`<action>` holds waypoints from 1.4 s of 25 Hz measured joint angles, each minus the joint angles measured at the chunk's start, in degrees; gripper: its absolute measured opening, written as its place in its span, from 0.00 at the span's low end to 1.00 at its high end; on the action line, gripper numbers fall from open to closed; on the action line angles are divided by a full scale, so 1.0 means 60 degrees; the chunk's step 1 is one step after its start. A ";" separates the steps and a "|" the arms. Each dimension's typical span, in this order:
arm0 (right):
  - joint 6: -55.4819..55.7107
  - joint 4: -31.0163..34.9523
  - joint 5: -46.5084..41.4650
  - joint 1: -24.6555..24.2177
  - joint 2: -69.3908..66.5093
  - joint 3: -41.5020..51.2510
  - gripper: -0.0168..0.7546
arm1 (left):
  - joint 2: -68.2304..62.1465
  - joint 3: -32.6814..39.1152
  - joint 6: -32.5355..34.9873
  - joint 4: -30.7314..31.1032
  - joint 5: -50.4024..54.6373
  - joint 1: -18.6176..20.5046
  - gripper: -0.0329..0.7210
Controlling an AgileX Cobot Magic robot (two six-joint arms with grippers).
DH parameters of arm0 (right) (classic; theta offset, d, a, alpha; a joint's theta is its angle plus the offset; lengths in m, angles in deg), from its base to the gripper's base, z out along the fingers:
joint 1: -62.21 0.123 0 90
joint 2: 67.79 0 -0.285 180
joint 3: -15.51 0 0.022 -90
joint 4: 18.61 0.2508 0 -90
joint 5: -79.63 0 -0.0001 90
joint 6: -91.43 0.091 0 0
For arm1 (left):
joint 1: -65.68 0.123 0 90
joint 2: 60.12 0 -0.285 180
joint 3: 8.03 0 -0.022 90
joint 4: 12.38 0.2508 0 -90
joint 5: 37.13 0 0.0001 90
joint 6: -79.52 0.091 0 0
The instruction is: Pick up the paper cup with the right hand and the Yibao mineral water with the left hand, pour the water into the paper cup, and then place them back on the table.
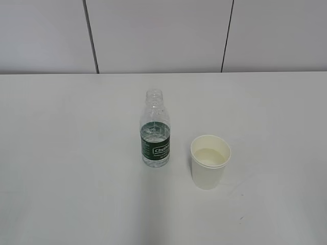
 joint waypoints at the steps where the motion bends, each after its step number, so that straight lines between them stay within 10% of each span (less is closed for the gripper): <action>1: 0.0003 0.0000 0.0079 0.0000 0.0000 0.0024 0.78 | 0.0000 0.0008 0.0000 0.0000 -0.0040 0.0000 0.65; 35: 0.0059 0.0000 0.0962 0.0000 0.0000 0.0413 0.78 | 0.0005 0.0508 -0.0001 0.0001 -0.1599 0.0000 0.65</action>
